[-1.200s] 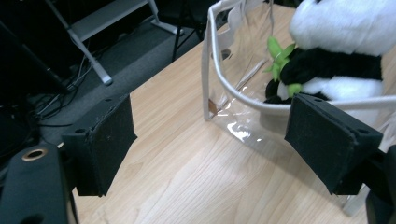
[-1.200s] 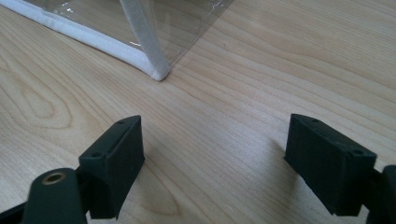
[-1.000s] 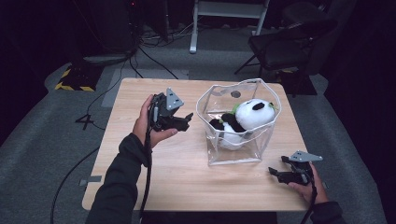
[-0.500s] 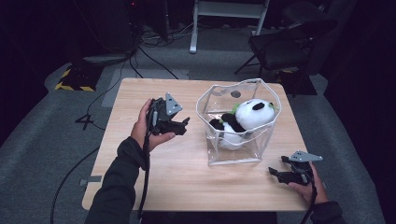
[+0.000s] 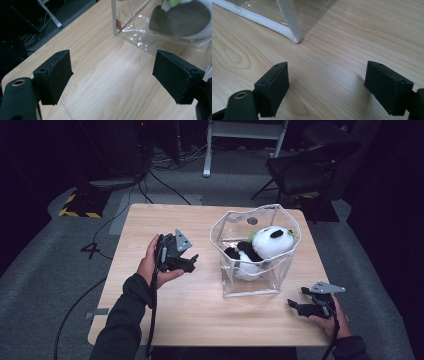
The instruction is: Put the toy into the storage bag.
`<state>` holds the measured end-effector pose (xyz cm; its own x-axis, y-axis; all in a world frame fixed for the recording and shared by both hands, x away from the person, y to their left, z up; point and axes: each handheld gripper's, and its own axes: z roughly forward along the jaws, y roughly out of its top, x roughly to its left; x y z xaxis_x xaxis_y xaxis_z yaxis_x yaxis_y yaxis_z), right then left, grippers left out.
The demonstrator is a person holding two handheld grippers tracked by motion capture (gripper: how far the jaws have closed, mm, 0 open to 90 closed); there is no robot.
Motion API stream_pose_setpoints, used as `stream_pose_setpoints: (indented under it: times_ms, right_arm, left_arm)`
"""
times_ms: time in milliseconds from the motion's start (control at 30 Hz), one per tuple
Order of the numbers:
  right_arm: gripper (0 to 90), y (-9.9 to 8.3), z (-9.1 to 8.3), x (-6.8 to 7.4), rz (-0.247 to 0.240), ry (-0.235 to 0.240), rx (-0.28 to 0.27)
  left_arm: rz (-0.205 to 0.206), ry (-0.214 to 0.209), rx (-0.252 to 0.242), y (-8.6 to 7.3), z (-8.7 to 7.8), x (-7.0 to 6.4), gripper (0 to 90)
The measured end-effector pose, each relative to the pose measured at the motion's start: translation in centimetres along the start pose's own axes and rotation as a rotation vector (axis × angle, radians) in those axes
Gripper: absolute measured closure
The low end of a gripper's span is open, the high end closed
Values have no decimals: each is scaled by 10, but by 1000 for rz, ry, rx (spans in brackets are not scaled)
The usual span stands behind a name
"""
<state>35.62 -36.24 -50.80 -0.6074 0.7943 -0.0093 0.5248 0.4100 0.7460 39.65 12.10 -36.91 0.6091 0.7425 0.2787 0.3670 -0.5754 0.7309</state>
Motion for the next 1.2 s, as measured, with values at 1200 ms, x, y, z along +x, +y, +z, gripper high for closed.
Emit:
stream_pose_setpoints:
  times_ms: [1200]
  right_arm:
    - [195, 0, 0, 0, 0, -1, -1]
  left_arm:
    - [12, -12, 90, -51, 10, -3, 161]
